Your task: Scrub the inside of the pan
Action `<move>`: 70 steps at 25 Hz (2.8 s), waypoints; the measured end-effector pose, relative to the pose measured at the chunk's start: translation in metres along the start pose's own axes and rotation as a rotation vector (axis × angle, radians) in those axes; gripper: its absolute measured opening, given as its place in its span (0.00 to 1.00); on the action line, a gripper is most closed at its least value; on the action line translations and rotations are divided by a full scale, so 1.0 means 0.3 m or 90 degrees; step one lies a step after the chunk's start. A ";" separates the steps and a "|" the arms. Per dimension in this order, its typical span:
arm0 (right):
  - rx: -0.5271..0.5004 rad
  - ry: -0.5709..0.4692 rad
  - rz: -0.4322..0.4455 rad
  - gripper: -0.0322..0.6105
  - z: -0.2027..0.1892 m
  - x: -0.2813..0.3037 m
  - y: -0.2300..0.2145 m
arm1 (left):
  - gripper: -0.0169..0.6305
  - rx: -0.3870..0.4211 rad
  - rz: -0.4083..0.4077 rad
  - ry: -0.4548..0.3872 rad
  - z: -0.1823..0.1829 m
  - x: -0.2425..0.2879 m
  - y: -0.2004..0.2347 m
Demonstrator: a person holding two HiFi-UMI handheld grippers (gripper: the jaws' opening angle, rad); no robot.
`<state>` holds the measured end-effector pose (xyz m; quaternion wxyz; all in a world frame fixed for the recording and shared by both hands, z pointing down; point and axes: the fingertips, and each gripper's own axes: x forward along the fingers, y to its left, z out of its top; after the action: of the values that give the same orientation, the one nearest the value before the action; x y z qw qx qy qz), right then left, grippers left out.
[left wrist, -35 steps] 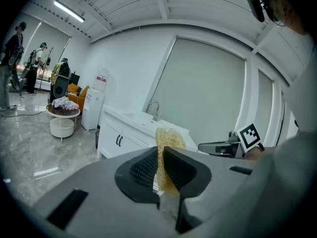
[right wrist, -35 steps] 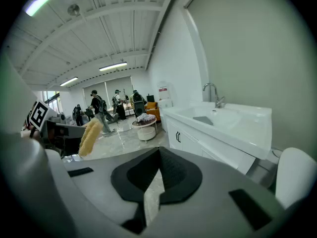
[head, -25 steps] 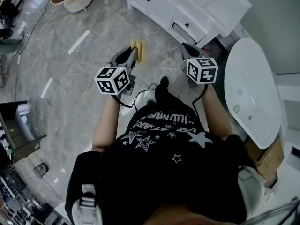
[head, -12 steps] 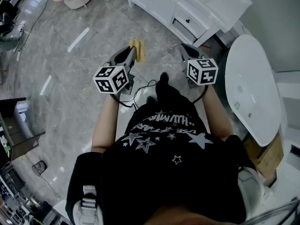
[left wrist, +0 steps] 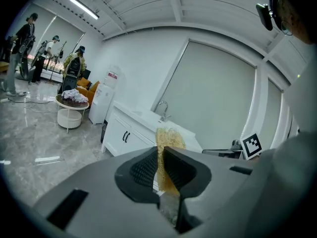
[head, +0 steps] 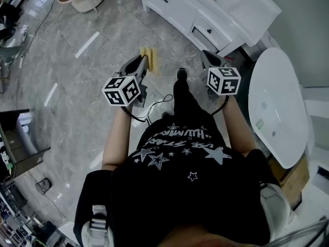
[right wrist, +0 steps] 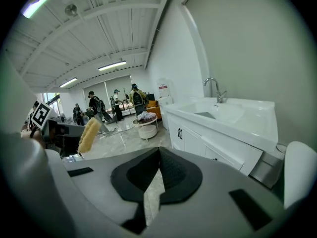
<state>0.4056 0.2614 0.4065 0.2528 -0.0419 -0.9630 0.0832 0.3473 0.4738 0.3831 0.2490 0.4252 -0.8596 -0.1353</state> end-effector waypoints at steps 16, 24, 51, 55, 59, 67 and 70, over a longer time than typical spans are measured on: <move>0.040 0.013 -0.038 0.06 0.384 0.610 -0.505 | 0.09 0.001 -0.008 0.030 0.319 0.662 0.203; 0.063 0.016 -0.055 0.06 0.555 0.785 -0.728 | 0.09 0.004 -0.014 0.052 0.459 0.931 0.233; 0.135 0.045 -0.073 0.06 0.597 1.038 -1.101 | 0.09 0.064 -0.065 0.100 0.645 1.491 0.229; 0.157 0.047 -0.096 0.06 0.604 1.051 -1.115 | 0.09 0.076 -0.095 0.105 0.701 1.552 0.249; 0.188 0.047 -0.132 0.06 0.593 1.103 -1.176 | 0.09 0.093 -0.144 0.127 0.738 1.703 0.283; 0.249 0.055 -0.214 0.06 0.588 1.133 -1.267 | 0.09 0.144 -0.273 0.199 0.806 1.993 0.256; 0.275 0.055 -0.233 0.06 0.590 1.130 -1.293 | 0.09 0.180 -0.320 0.235 0.809 2.086 0.214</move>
<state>0.0088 -0.1028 0.4875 0.3075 0.1838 -0.9028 0.2379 -0.1489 0.0179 0.4039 0.2981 0.6713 -0.6785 0.0073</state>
